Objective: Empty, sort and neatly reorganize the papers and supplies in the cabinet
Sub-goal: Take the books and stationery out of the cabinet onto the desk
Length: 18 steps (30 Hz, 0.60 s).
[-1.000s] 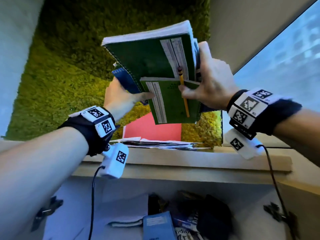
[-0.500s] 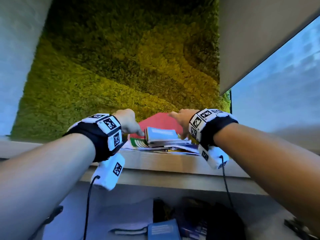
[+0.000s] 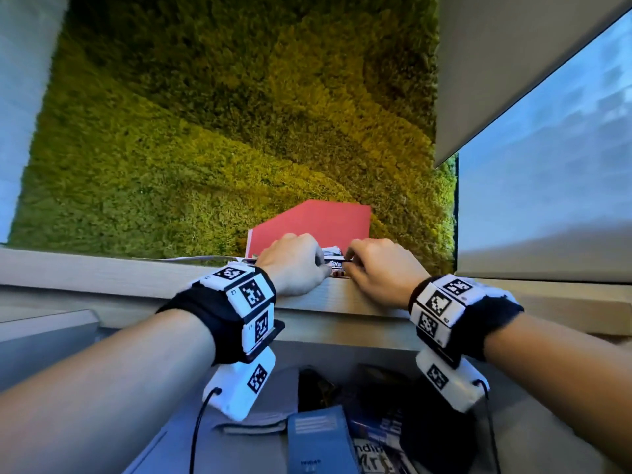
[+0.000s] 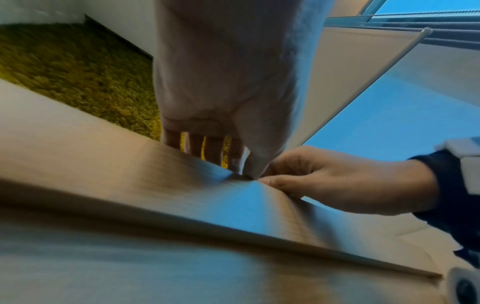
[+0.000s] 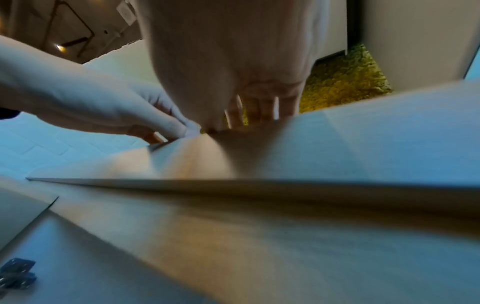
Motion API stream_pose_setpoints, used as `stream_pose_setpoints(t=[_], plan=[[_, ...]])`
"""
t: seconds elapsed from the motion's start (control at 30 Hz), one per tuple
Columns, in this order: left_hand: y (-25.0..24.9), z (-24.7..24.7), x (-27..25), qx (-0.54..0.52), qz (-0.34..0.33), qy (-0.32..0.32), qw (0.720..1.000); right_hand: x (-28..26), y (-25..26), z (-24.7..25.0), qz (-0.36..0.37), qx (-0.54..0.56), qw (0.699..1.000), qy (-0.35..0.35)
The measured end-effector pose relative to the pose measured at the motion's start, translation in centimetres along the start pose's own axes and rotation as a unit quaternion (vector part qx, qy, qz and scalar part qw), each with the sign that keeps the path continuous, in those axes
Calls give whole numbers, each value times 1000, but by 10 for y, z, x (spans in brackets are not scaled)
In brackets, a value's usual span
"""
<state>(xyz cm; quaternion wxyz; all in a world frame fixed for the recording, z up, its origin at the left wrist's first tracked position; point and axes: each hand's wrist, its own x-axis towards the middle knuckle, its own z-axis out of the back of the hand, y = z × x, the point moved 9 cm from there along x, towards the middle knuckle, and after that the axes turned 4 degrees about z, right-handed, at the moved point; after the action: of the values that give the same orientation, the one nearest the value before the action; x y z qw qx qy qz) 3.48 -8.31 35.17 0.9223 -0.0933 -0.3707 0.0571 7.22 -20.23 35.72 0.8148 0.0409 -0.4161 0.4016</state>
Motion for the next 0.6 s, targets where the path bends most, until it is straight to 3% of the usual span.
stream_pose_setpoints(t=[0.13,0.2,0.43,0.6], plan=[[-30,4,-19,-8,-61,-86,994,-41,2,23,59,-3,981,-185],[-47,4,-30,2,-87,-129,988,-66,-2,25,65,-17,971,-231],[-88,-20,-48,-5,-116,-151,982,-116,-21,-10,83,12,982,-171],[-104,-26,-45,-20,-113,-177,977,-119,-44,5,43,43,976,-210]])
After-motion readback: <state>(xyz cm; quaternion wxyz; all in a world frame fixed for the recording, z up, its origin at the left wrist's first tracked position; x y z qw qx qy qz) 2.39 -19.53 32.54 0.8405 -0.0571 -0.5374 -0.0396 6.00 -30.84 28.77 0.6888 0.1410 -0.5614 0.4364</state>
